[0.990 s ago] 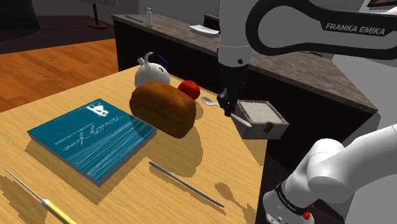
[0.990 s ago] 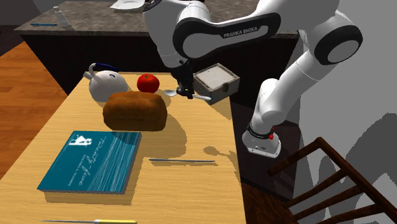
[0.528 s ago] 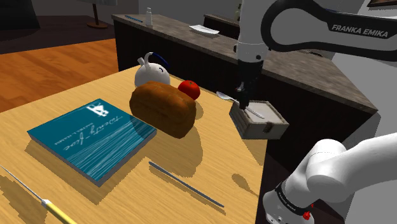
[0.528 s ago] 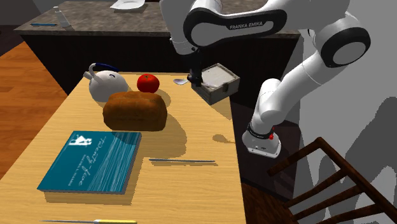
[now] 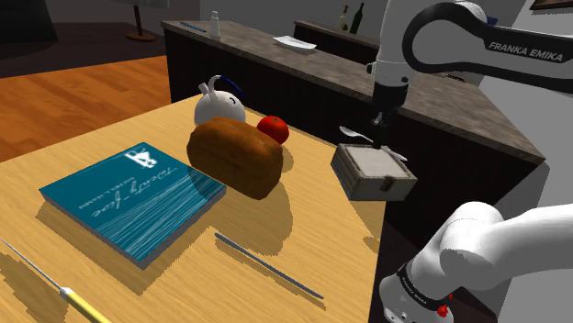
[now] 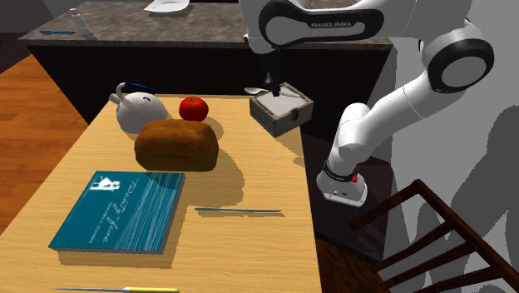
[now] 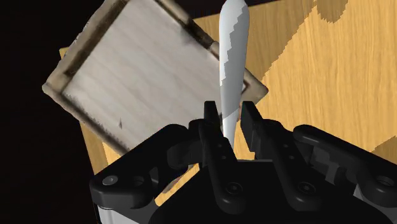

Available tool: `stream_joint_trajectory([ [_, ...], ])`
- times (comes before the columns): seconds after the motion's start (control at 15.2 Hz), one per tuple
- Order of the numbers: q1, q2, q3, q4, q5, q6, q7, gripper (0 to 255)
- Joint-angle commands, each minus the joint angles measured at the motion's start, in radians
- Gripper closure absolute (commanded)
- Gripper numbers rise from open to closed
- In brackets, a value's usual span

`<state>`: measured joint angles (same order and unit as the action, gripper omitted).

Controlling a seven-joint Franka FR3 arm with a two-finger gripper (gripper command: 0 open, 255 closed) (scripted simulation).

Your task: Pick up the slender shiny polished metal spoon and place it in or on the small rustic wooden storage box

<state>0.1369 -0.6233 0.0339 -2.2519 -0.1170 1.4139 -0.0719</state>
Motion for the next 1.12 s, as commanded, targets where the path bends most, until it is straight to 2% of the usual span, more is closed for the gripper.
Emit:
stream_joint_trajectory([
  [0.0, -0.018, -0.014, -0.044, -0.010, -0.038, 0.003, -0.055, 255],
  [0.33, -0.064, -0.033, -0.150, -0.015, -0.127, 0.012, -0.183, 255],
  [1.06, -0.065, -0.051, -0.164, -0.174, -0.137, 0.152, -0.158, 255],
])
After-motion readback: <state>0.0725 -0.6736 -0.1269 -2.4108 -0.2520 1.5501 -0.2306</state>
